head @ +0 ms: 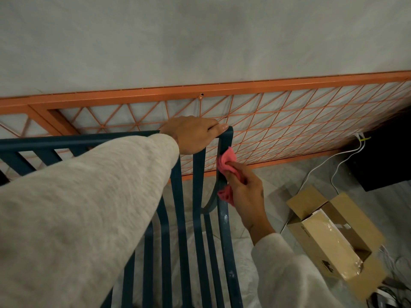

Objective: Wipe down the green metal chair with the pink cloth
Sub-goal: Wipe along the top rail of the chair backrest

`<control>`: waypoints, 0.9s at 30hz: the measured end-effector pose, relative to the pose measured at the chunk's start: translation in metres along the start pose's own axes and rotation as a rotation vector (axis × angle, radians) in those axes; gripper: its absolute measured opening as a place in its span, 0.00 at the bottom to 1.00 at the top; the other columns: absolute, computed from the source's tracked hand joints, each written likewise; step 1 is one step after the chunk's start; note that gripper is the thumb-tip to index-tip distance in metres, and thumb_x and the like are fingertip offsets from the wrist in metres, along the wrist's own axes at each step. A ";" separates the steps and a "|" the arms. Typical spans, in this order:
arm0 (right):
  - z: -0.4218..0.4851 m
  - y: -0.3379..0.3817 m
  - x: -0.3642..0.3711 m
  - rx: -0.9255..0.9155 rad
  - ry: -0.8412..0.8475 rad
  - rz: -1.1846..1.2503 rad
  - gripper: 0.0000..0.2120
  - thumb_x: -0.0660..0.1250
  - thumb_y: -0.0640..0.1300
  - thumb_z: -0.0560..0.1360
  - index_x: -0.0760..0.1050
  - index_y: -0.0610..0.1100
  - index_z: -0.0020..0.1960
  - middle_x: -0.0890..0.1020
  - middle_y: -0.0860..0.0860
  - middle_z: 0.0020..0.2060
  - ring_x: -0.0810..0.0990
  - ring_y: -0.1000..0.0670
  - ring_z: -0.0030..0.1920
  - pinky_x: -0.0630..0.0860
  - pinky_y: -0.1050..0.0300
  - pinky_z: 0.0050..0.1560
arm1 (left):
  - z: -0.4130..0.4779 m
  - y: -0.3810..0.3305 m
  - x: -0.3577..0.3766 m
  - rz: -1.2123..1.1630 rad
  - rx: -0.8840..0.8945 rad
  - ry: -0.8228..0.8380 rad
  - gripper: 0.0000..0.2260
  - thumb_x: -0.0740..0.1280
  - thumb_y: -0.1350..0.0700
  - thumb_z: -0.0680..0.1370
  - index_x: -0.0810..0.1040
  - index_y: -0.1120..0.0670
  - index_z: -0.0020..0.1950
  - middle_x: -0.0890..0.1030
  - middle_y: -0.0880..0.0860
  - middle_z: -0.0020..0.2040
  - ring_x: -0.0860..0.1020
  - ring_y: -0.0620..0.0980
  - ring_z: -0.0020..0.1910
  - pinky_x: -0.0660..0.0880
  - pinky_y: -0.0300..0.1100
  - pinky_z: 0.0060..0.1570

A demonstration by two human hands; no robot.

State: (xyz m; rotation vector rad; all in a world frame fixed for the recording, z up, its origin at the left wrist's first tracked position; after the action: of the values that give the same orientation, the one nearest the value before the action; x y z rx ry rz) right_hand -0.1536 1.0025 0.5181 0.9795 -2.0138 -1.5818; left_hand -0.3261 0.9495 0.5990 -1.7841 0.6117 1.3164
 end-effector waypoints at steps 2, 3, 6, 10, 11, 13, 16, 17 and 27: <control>0.003 0.010 0.002 -0.035 -0.015 0.016 0.11 0.67 0.44 0.79 0.79 0.53 0.60 0.79 0.54 0.53 0.82 0.60 0.42 0.81 0.63 0.35 | 0.000 0.001 0.000 0.000 -0.001 0.000 0.24 0.42 0.33 0.79 0.72 0.45 0.45 0.75 0.45 0.35 0.73 0.44 0.35 0.70 0.47 0.42; 0.001 0.009 0.002 -0.039 -0.015 0.014 0.12 0.67 0.44 0.79 0.78 0.52 0.61 0.79 0.54 0.53 0.82 0.61 0.42 0.81 0.63 0.36 | 0.001 0.001 0.001 0.001 -0.003 0.001 0.25 0.42 0.33 0.79 0.73 0.45 0.46 0.75 0.44 0.35 0.72 0.43 0.35 0.70 0.47 0.42; -0.010 -0.012 0.003 -0.003 -0.011 0.020 0.15 0.65 0.45 0.80 0.77 0.51 0.65 0.80 0.52 0.54 0.83 0.59 0.41 0.81 0.63 0.37 | 0.000 0.001 0.000 0.010 -0.007 -0.008 0.26 0.42 0.33 0.79 0.73 0.45 0.46 0.76 0.45 0.35 0.74 0.45 0.35 0.72 0.47 0.42; -0.016 -0.032 -0.004 0.123 -0.050 0.109 0.12 0.65 0.45 0.80 0.78 0.48 0.62 0.80 0.48 0.57 0.83 0.62 0.38 0.78 0.68 0.33 | 0.000 0.000 -0.001 0.025 0.003 -0.021 0.25 0.41 0.32 0.78 0.73 0.45 0.45 0.76 0.45 0.35 0.76 0.48 0.37 0.74 0.48 0.43; -0.014 -0.029 -0.004 0.137 -0.058 0.131 0.10 0.66 0.45 0.79 0.79 0.49 0.60 0.81 0.47 0.56 0.83 0.60 0.36 0.78 0.66 0.33 | 0.000 -0.001 -0.002 0.031 0.004 -0.025 0.26 0.41 0.32 0.78 0.73 0.45 0.45 0.76 0.45 0.35 0.76 0.49 0.37 0.74 0.49 0.44; -0.008 -0.012 -0.001 0.127 -0.074 0.157 0.08 0.68 0.47 0.79 0.79 0.50 0.57 0.82 0.49 0.52 0.84 0.56 0.35 0.80 0.62 0.34 | 0.000 -0.001 -0.001 0.039 0.002 -0.025 0.26 0.41 0.33 0.78 0.73 0.45 0.46 0.76 0.45 0.35 0.76 0.49 0.38 0.74 0.49 0.45; 0.003 0.027 0.003 0.040 -0.078 0.191 0.07 0.69 0.45 0.78 0.79 0.48 0.56 0.83 0.51 0.47 0.84 0.55 0.32 0.80 0.61 0.33 | 0.000 0.000 -0.001 0.037 -0.008 -0.024 0.26 0.42 0.33 0.78 0.74 0.45 0.46 0.77 0.46 0.36 0.76 0.49 0.38 0.74 0.49 0.45; 0.006 0.040 0.004 0.002 -0.071 0.194 0.07 0.69 0.44 0.78 0.79 0.47 0.56 0.82 0.51 0.47 0.83 0.53 0.32 0.80 0.60 0.33 | 0.001 0.000 -0.001 0.037 -0.008 -0.027 0.26 0.42 0.33 0.78 0.74 0.45 0.46 0.77 0.46 0.36 0.76 0.49 0.38 0.74 0.48 0.44; -0.018 -0.032 0.004 0.091 -0.047 0.100 0.13 0.65 0.43 0.79 0.79 0.51 0.62 0.83 0.47 0.52 0.84 0.52 0.37 0.82 0.60 0.38 | -0.001 0.001 -0.002 0.016 -0.032 -0.013 0.27 0.41 0.32 0.78 0.75 0.44 0.49 0.75 0.43 0.35 0.76 0.49 0.39 0.75 0.49 0.46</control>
State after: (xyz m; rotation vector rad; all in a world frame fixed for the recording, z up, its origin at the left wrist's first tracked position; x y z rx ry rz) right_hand -0.1353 0.9835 0.4922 0.8668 -2.1488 -1.4859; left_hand -0.3267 0.9481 0.6007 -1.7985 0.6026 1.3546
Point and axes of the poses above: each hand's wrist, its own z-axis towards the middle knuckle, its own x-axis out of the palm, y = z × x, the point moved 10 cm from there along z, towards the middle knuckle
